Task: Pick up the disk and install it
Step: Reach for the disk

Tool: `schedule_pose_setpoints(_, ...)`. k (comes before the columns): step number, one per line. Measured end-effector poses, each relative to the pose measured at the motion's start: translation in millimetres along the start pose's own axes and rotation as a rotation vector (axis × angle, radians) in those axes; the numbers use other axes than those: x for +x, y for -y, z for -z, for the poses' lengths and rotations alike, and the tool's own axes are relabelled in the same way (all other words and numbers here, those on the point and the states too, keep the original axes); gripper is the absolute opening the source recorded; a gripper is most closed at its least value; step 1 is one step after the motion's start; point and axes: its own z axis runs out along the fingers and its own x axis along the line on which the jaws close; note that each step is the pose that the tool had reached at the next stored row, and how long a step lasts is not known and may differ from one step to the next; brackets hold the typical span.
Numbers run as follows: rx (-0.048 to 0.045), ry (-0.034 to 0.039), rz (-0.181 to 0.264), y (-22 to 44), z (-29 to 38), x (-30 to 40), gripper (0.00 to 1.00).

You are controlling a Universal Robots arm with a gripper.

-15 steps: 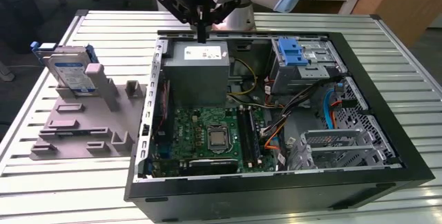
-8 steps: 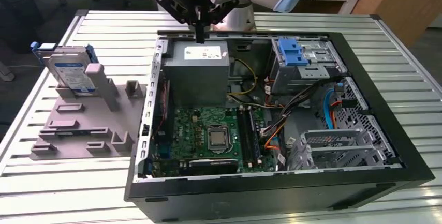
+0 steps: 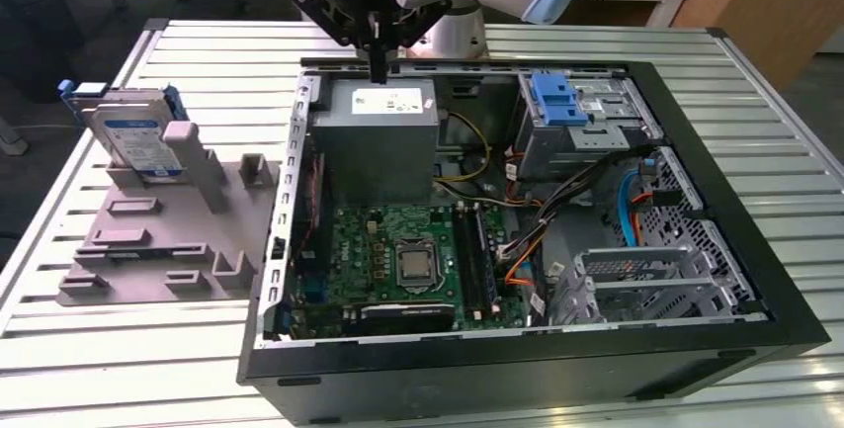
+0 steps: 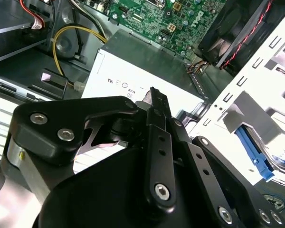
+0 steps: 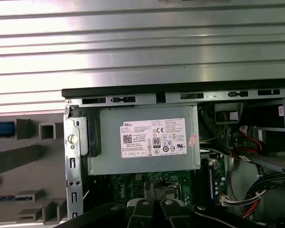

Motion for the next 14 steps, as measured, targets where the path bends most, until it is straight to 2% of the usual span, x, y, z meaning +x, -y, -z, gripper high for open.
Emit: schedule_pose_setpoints(14, 0.0006, -0.0071, 0.0, 0.5, -1.4, 6.3, 0.11)
